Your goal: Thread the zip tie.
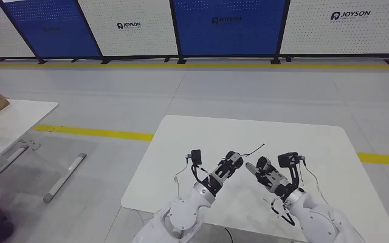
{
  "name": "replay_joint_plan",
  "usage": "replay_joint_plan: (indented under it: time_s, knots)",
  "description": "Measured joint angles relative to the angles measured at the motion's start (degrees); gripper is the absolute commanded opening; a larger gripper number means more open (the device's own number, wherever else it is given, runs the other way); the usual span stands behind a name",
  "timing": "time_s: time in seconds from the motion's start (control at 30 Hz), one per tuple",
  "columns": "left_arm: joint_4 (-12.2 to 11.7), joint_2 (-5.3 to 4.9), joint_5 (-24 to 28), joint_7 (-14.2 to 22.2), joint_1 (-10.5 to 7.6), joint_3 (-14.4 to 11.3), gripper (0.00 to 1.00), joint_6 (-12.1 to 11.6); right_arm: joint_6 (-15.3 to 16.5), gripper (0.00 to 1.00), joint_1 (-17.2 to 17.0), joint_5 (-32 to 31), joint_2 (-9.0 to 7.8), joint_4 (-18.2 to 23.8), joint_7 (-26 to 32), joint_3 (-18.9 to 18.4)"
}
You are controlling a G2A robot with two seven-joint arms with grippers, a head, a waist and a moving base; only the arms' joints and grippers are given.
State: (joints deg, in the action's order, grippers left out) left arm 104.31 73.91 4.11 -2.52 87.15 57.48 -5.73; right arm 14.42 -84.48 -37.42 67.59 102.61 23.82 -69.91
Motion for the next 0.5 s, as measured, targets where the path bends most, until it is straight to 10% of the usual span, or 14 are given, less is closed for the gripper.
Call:
replay_joint_plan:
  time_s: [0.5]
  knots:
    - [0.0, 0.05, -1.2, 0.7, 0.4, -0.4, 0.0, 0.1, 0.0, 0.36, -0.2, -0.2, -0.09, 1.8, -0.7, 0.2]
